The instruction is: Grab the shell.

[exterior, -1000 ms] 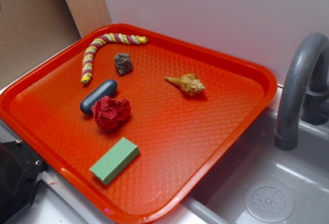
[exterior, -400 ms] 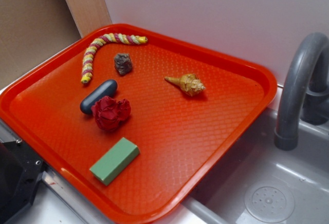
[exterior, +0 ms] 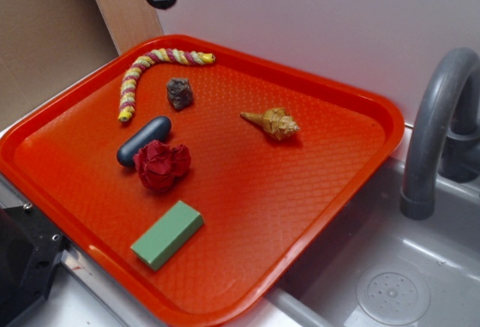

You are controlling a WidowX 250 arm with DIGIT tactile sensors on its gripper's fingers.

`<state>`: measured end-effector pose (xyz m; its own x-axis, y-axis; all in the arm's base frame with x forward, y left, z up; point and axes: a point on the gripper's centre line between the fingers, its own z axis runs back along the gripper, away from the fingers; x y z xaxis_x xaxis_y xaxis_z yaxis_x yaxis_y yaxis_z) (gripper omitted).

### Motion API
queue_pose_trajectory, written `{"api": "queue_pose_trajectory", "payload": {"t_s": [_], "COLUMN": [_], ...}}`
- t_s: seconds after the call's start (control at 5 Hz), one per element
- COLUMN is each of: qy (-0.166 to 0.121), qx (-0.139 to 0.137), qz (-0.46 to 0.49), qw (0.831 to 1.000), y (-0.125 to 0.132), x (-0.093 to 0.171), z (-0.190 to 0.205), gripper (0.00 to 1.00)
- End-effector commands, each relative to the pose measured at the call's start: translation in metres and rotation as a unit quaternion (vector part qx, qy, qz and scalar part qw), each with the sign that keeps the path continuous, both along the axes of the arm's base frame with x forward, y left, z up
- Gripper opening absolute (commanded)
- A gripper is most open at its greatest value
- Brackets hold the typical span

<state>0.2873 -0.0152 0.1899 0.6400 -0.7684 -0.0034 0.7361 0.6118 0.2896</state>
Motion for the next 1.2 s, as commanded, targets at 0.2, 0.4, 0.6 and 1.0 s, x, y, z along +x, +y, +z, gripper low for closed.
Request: {"api": "queue_pose_trajectory", "payload": {"t_s": [0.2, 0.4, 0.6, 1.0], "qy": [0.069, 0.095, 0.081, 0.089], "qx": [-0.036, -0.048, -0.043, -0.068], "qz": [-0.150, -0.158, -0.142, -0.148], "qw": [0.986, 0.982, 0.986, 0.983], "y": [-0.062, -0.073, -0.078, -0.083], "x": [0.023, 0.020, 0.019, 0.016], "z": [-0.086, -0.110, -0.128, -0.145], "gripper": [1.00, 1.00, 1.00, 0.00]}}
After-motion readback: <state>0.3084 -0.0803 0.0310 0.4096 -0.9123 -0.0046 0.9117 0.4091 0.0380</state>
